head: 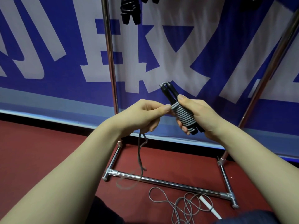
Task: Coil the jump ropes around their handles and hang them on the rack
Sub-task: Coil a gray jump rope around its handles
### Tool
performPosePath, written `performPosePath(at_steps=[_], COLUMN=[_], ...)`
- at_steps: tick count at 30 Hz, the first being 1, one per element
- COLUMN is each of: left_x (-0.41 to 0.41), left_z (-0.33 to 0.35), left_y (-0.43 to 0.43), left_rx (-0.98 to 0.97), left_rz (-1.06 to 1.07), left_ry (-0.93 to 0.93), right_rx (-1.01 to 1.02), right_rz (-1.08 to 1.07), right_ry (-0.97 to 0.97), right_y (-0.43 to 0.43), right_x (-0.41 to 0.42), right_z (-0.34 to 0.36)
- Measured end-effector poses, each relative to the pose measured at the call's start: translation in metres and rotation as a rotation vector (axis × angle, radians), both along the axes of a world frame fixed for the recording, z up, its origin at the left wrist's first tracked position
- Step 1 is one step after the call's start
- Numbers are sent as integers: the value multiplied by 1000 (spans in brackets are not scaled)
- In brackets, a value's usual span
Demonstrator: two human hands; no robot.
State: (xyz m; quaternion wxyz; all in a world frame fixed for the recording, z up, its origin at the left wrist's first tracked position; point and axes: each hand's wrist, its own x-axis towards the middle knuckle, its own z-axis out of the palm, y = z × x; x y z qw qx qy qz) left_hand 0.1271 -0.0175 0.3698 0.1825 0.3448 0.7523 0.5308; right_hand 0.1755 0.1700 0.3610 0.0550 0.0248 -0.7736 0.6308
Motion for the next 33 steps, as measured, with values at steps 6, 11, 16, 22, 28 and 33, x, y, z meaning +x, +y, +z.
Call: performPosePath(at_steps=[6,11,16,22,28,33], left_x=[-3,-6,-8,-11,-13,-5], left_z=[1,2,-3,0,5,11], left_y=[-5,1,2,-2,-7,-5], left_rx=[55,17,81,239,242,215], left_rz=[-41,86,7,-125,-276,-379], left_ry=[-120,-26,6,-33,-72,0], right_rx=[82,54,-71,-395,-543,-741], right_rz=[-13,-26,4,233,589,952], right_ry=[-20,-32,-110,-200,-320,-407], right_y=[-2,-4,-12,-26,-32,-28], right_x=[0,-1,1,9,17,10], right_z=[-3,-3,-3,5,8,3])
